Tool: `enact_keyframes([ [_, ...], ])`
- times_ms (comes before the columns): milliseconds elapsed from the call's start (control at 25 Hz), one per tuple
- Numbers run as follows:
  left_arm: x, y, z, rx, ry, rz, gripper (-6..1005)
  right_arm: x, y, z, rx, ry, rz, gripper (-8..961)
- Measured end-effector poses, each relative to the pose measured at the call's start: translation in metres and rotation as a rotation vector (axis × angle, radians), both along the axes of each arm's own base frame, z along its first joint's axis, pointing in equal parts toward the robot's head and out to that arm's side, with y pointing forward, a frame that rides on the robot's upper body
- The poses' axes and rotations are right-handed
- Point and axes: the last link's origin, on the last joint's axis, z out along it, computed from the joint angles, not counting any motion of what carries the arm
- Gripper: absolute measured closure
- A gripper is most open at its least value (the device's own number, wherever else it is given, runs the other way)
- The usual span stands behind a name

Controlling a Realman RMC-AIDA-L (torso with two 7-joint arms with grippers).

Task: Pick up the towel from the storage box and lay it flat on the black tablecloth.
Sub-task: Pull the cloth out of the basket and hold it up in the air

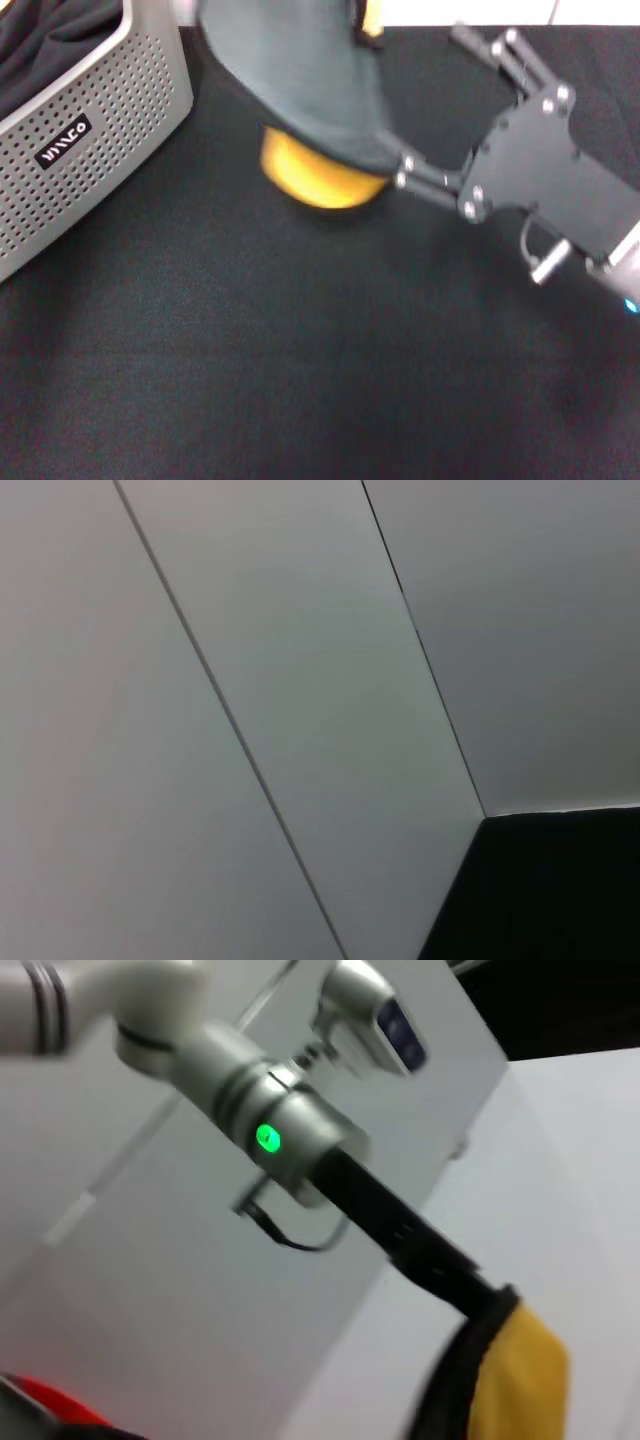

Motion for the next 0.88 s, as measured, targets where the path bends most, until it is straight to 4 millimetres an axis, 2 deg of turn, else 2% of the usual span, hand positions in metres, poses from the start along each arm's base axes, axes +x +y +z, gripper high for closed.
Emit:
enact_keyframes([
  [160, 0.0, 0.003, -0.008, -0.002, 0.011, 0.014, 983, -0.01, 0.008, 0.003, 0.143, 0.012, -0.013, 94],
  [440, 0.0, 0.005, -0.023, -0.038, 0.021, 0.017, 983, -0.013, 0.016, 0.002, 0.171, -0.01, -0.028, 165],
  [680, -0.003, 0.006, -0.028, -0.051, 0.026, 0.025, 983, -0.013, 0.017, 0.003, 0.182, -0.006, -0.034, 225],
  [880, -0.004, 0.006, -0.028, -0.051, 0.026, 0.029, 984, -0.013, 0.015, 0.001, 0.184, -0.015, -0.029, 418],
])
